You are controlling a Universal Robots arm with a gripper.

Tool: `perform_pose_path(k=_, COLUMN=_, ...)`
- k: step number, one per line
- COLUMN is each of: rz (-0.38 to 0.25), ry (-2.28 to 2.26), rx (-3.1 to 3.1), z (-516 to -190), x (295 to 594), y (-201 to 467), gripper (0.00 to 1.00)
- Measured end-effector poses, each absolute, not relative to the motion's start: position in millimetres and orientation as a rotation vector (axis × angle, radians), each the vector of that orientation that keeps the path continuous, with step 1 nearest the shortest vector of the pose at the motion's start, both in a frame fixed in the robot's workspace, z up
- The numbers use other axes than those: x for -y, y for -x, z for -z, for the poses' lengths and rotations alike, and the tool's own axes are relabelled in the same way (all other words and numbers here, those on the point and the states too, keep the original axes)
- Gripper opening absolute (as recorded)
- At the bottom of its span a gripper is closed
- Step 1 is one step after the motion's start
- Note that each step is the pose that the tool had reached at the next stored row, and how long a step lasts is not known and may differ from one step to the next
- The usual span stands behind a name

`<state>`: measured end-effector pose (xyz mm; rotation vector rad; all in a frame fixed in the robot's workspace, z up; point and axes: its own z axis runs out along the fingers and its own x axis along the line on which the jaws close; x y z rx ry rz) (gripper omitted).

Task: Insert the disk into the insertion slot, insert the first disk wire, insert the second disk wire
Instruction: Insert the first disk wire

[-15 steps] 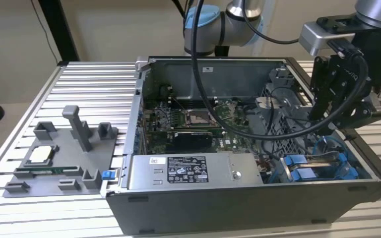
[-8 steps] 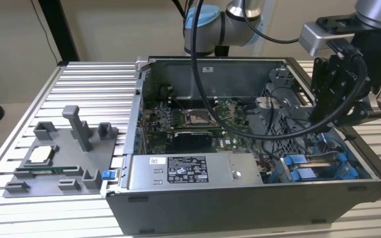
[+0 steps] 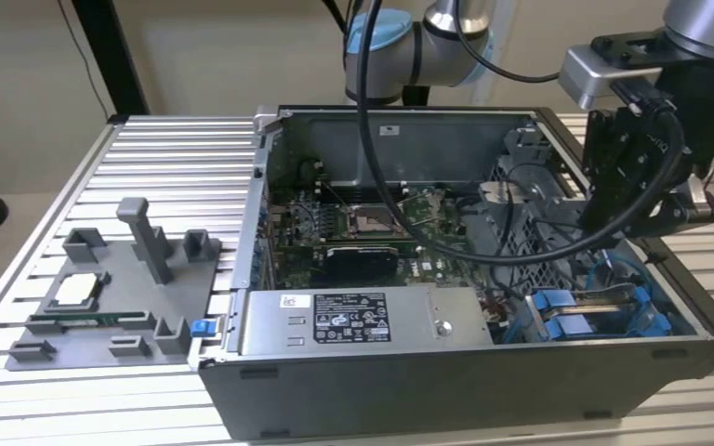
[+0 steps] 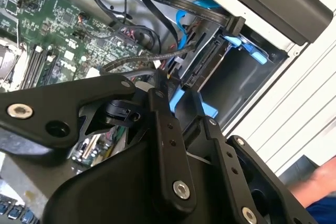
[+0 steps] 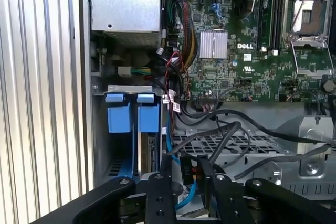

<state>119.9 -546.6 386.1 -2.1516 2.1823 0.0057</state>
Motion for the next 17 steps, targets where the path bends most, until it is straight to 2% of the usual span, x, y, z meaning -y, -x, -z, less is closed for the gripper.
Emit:
perform_pose_path(k=9, rz=-0.022, ry=2.142, rx=-2.173, z=-384.4, x=546.6, y=-119.8, gripper=1.0)
perform_pose_path(k=10, rz=-0.024, ry=2.14, rx=-2.172, z=-384.4, x=546.6, y=-119.8, gripper=0.0)
perform_pose_path(k=17, rz=-0.034, ry=2.133, rx=-2.165, z=-384.2, x=546.5, y=-119.8, gripper=0.0)
